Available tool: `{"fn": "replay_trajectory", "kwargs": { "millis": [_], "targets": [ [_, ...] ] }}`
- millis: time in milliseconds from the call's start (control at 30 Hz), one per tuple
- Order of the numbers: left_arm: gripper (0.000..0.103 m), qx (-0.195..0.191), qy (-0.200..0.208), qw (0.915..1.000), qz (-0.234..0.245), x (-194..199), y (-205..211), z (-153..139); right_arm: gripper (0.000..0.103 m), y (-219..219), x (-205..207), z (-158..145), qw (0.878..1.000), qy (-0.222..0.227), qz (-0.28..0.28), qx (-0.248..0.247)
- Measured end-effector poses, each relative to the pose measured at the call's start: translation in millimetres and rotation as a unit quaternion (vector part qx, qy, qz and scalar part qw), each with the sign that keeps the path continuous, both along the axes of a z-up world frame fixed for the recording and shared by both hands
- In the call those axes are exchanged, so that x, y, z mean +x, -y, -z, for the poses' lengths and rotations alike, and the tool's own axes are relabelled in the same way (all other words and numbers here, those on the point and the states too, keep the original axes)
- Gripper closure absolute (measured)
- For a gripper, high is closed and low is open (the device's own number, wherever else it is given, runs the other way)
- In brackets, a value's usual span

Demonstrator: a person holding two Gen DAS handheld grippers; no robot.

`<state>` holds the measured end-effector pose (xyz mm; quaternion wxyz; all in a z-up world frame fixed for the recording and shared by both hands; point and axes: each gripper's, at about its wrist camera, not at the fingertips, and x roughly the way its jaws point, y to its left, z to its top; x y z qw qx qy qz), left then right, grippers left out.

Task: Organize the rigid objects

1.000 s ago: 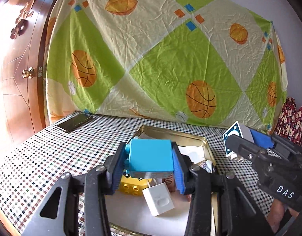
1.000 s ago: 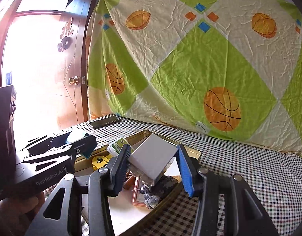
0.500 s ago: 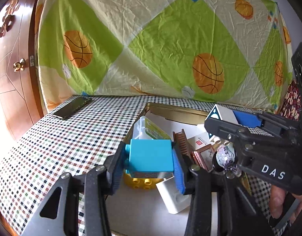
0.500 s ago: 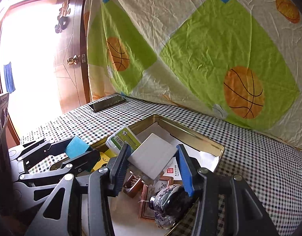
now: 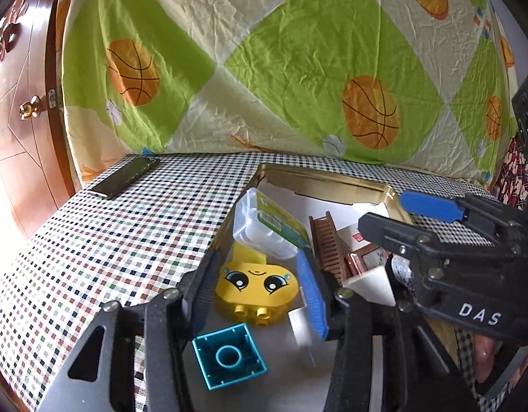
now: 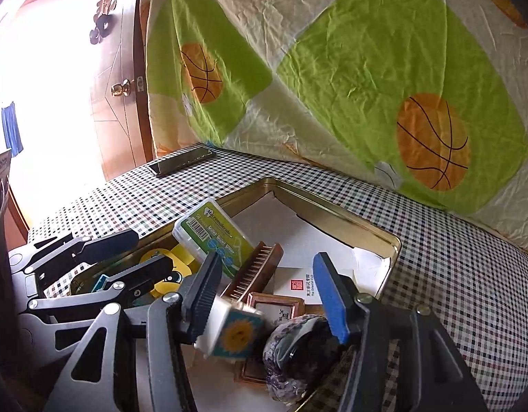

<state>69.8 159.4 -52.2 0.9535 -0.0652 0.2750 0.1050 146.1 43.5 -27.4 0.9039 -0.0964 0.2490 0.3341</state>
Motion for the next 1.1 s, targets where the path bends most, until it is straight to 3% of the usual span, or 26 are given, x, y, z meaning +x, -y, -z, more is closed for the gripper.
{"fn": "replay_trajectory", "kwargs": {
  "millis": [33, 100, 167, 333, 433, 667, 1100],
  "targets": [
    [0.042, 0.001, -0.001, 1.0000, -0.004, -1, -1, 0, 0.035, 4, -1, -1, 1.000, 0.002, 0.003, 0.006],
    [0.012, 0.005, 0.011, 0.9999, -0.005, -6, 2, -4, 0.026, 11, -6, -6, 1.000, 0.012, 0.008, 0.019],
    [0.000, 0.017, 0.028, 0.9994, -0.009, -13, 7, -10, 0.023, 16, -14, -11, 0.999, 0.029, 0.013, 0.026],
    [0.000, 0.049, 0.039, 0.9980, -0.010, -21, 19, -24, 0.023, 23, -36, -26, 0.997, 0.066, 0.018, 0.033],
    [0.000, 0.044, 0.047, 0.9977, -0.022, -27, 16, -31, 0.022, 30, -46, -36, 0.995, 0.081, 0.020, 0.048],
    [0.000, 0.031, 0.044, 0.9973, -0.050, -34, 2, -37, 0.013, 43, -55, -49, 0.993, 0.087, 0.024, 0.079],
    [0.000, 0.047, 0.056, 0.9958, -0.055, -39, 2, -37, 0.013, 49, -53, -37, 0.994, 0.070, 0.030, 0.083]
  ]
}}
